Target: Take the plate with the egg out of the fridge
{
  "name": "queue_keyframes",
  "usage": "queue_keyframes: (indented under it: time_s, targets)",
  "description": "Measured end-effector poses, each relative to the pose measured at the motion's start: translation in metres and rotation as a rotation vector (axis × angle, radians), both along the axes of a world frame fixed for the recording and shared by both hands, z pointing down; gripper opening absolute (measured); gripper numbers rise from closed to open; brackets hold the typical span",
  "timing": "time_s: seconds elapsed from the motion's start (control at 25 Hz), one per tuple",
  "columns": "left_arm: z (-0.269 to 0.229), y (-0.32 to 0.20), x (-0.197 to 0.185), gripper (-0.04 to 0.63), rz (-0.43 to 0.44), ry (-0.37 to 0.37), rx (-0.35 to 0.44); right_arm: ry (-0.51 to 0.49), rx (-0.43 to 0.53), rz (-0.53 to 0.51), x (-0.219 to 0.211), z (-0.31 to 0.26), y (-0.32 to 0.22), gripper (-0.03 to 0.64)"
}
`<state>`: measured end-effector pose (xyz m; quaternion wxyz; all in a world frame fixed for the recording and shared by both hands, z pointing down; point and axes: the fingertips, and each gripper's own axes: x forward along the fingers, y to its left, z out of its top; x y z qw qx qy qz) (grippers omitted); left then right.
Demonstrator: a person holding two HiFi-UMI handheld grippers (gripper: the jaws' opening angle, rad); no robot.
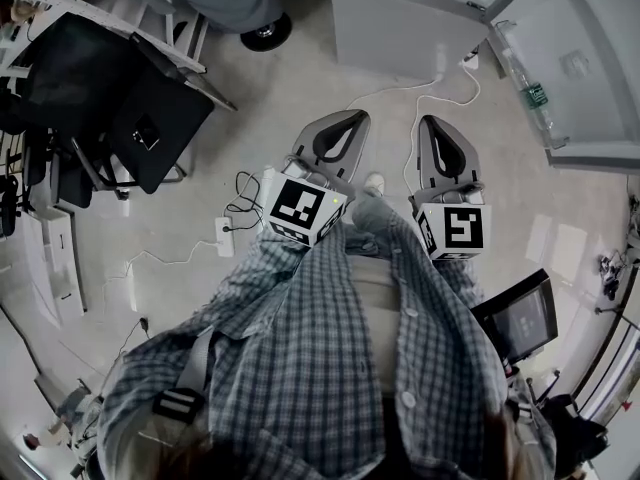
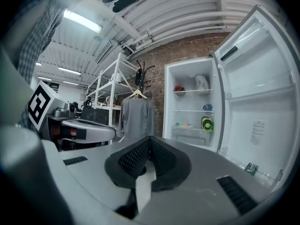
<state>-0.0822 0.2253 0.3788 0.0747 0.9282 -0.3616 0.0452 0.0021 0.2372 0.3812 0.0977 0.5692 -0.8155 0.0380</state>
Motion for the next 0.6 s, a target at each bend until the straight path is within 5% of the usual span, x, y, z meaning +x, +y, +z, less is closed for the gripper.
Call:
queue_keyframes:
  time_s: [0.6]
  targets:
    - [-0.005,-0.057,0.053,0.008,-0.074,-0.016,0.005,-0.03,0.006,-0.036,0.057,-0.003,-0.059,0.006]
